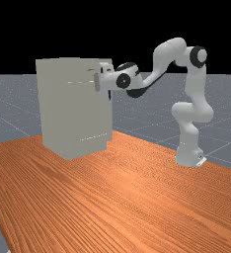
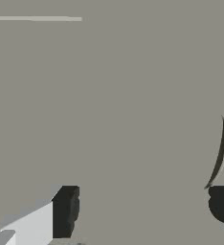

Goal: Open the drawer

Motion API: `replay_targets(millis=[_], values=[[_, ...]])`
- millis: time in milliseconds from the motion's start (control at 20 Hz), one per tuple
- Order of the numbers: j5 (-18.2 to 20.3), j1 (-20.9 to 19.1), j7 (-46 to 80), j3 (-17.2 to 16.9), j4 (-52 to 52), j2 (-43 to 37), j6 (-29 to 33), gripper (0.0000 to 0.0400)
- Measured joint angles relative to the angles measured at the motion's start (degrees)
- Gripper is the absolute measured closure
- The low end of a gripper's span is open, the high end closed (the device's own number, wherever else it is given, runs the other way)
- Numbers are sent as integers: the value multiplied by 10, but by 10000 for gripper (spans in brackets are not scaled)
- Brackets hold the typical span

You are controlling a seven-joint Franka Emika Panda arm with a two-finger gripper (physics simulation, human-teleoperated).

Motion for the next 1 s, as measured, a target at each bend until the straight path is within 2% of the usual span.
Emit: replay_targets(millis=[250, 350, 400, 450, 500, 550, 600, 650, 800, 850, 1000], values=[[14, 2, -8, -10, 23, 19, -7, 0], [31, 5, -2, -18, 57, 34, -21, 4], [26, 5, -8, -23, 69, 32, -19, 5], [22, 2, -17, -27, 71, 27, -9, 38], [19, 6, -24, -29, 77, 30, -11, 11], [22, 11, -24, -31, 80, 32, -13, 159], [21, 12, -39, -33, 87, 28, -14, 243], [18, 15, -56, -35, 92, 29, -18, 283], [25, 23, -55, -43, 95, 39, -17, 361], [29, 23, -60, -46, 97, 42, -21, 372], [41, 31, -62, -51, 94, 39, -14, 371]])
